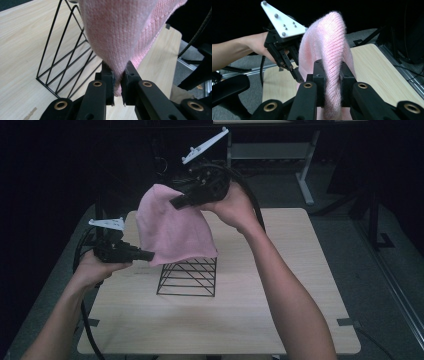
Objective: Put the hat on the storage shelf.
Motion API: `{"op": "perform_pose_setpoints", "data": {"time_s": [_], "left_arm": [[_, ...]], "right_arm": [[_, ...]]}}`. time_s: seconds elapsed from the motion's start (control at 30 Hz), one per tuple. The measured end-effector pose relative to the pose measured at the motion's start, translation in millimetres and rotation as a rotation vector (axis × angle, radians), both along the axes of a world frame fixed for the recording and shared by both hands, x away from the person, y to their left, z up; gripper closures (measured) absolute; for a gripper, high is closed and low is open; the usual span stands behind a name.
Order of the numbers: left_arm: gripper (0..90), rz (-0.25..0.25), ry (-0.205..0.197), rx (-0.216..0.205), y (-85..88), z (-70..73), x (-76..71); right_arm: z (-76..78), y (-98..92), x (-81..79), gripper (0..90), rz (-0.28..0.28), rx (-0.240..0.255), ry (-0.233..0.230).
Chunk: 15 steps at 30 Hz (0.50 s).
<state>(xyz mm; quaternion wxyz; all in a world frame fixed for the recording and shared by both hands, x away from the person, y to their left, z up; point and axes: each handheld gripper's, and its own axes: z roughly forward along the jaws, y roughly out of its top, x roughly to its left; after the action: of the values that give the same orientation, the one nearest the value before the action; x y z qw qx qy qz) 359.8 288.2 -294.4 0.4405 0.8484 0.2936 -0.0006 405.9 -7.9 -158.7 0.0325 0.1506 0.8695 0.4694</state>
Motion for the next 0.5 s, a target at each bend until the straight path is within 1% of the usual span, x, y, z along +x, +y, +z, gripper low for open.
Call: {"op": "perform_pose_setpoints", "data": {"time_s": [0.03, 0.07, 0.13, 0.17, 0.23, 0.3, 0.4, 0.5], "left_arm": [[82.5, 0.003, -0.001, 0.006, -1.2, -1.3, 1.7], [82.5, 0.004, -0.005, 0.012, -2.3, -2.3, 3.4], [82.5, 0.002, -0.003, 0.020, -5.4, -4.3, 5.6], [82.5, 0.002, -0.003, 0.024, -7.3, -5.4, 6.3], [82.4, -0.006, -0.008, 0.037, -11.2, -6.9, 8.2], [82.4, -0.010, -0.004, 0.052, -15.9, -8.9, 9.2], [82.3, -0.018, -0.008, 0.073, -21.4, -12.2, 10.3], [82.3, -0.020, -0.010, 0.098, -23.5, -14.7, 10.0]], "right_arm": [[-2.8, -3.0, 2.0, 79.6, -0.006, 0.004, 0.000], [-5.2, -5.7, 2.8, 79.6, -0.013, 0.009, 0.009], [-10.4, -12.0, 4.9, 79.6, -0.019, 0.013, 0.006], [-12.5, -15.1, 5.0, 79.7, -0.025, 0.014, 0.016], [-17.0, -21.4, 5.1, 79.7, -0.033, 0.029, 0.021], [-21.3, -26.7, 4.6, 79.7, -0.037, 0.033, 0.024], [-27.7, -32.8, 3.4, 79.6, -0.039, 0.040, 0.019], [-34.2, -35.7, 3.0, 79.6, -0.039, 0.056, 0.026]]}}
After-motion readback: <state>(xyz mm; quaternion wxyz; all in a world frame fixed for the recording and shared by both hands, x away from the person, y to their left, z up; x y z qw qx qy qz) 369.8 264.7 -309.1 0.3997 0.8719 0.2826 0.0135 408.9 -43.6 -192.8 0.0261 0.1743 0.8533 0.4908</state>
